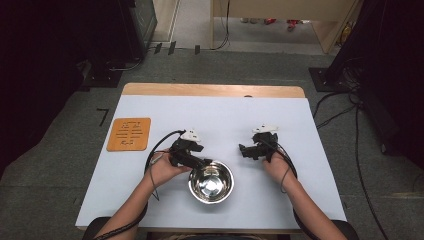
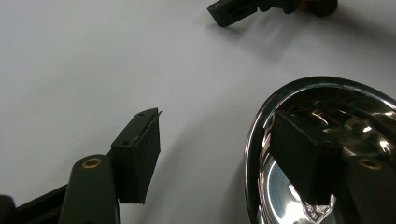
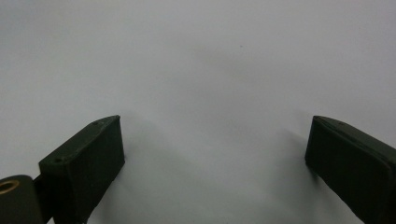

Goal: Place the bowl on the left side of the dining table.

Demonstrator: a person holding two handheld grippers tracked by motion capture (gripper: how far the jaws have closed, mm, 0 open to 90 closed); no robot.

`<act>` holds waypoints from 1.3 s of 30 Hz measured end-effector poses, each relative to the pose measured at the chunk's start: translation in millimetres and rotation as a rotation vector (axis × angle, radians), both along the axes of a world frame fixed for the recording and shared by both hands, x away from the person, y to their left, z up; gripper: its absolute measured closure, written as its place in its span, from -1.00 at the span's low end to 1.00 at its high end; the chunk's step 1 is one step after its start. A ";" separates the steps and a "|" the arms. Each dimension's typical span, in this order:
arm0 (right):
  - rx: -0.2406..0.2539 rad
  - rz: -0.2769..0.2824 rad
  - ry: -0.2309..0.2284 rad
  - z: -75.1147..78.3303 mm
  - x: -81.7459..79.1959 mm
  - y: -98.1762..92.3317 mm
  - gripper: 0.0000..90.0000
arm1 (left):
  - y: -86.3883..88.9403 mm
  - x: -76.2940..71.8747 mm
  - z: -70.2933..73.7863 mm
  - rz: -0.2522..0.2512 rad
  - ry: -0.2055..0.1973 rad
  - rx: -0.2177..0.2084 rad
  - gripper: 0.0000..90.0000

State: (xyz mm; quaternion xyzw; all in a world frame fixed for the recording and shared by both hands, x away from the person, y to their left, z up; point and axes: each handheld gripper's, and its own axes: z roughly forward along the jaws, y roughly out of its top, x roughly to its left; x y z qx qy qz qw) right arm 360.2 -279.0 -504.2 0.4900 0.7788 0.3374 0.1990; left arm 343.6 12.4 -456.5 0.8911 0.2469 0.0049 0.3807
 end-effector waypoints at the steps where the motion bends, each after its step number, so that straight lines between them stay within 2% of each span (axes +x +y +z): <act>1: 0.000 0.000 0.000 0.0 0.0 0.0 -0.90 | -0.1 -0.1 -0.3 -0.006 0.003 -0.002 -0.23; 8: 0.000 0.000 0.000 0.0 0.0 0.0 -0.90 | -1.9 -2.1 -4.0 -0.032 -0.019 0.014 -0.18; 13: -0.001 0.000 0.000 0.0 0.0 0.0 -0.90 | -3.5 -2.1 -7.7 -0.048 0.014 0.037 -0.08; 16: -0.001 0.000 0.000 0.0 0.0 -0.1 -0.91 | -4.4 -2.4 -9.0 -0.063 0.018 0.042 -0.02; 20: -0.001 0.000 0.000 0.0 0.0 0.0 -0.90 | -6.2 -1.9 -10.8 -0.067 0.031 0.068 -0.02; 23: -0.001 0.000 0.000 0.0 0.0 0.0 -0.90 | -7.3 -0.3 -12.9 -0.073 0.056 0.085 -0.08; 30: -0.002 0.001 -0.001 0.0 0.1 -0.1 -0.90 | -9.8 -1.0 -14.4 -0.094 0.068 0.101 0.04; 36: -0.002 0.001 -0.001 0.0 0.1 -0.2 -0.90 | -11.6 0.1 -16.6 -0.111 0.106 0.098 0.18; 39: -0.001 0.001 -0.001 0.0 0.0 -0.1 -0.91 | -12.3 -0.1 -17.0 -0.120 0.126 0.104 0.34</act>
